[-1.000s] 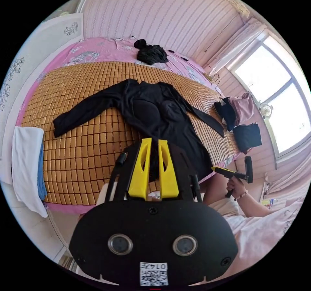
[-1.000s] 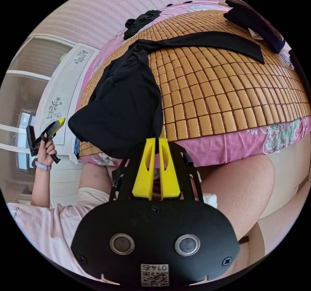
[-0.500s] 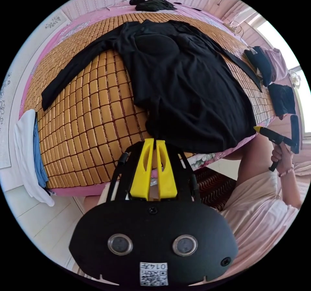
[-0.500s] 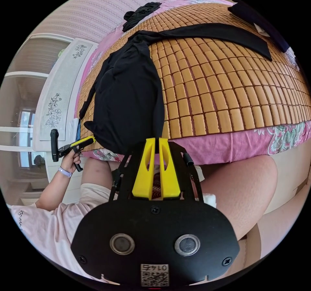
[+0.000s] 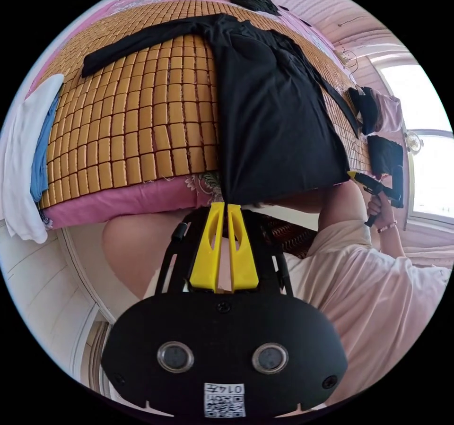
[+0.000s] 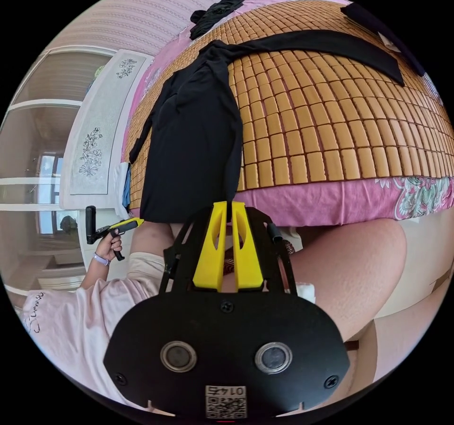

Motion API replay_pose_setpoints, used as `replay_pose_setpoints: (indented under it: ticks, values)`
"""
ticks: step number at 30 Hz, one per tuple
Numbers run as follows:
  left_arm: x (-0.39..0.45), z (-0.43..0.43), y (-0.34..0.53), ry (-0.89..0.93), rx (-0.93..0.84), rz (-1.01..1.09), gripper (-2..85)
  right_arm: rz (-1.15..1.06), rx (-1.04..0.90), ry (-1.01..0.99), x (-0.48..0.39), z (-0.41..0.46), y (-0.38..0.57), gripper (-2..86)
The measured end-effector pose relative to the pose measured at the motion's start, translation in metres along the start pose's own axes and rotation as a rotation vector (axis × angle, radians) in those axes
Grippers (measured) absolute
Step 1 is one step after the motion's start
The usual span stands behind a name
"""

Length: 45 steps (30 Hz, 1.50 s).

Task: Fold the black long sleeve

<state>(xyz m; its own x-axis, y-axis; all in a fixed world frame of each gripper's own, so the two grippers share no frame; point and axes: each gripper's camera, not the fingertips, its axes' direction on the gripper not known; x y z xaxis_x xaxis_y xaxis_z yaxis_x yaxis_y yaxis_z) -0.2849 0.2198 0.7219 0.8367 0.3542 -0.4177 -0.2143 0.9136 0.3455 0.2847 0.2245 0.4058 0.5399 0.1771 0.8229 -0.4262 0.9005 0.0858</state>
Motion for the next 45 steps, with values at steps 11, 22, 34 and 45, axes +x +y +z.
replay_pose_setpoints:
  ticks: [11, 22, 34, 45]
  values:
    - [0.022, 0.01, 0.0, -0.091, 0.079, 0.014, 3.0, -0.025, 0.129, 0.067, -0.026, -0.044, 0.043, 2.9]
    - [0.049, -0.011, 0.033, -0.206, 0.294, 0.048, 2.6, -0.026, 0.403, 0.28, -0.034, -0.12, 0.057, 7.6]
    - [0.154, 0.079, -0.059, -0.192, 0.157, 0.232, -0.3, -0.016, 0.497, 0.554, 0.003, -0.137, -0.031, 10.0]
    - [0.289, 0.188, -0.217, -0.171, 0.028, 0.572, -0.8, -0.112, 0.308, 0.497, 0.023, -0.178, -0.062, 2.4]
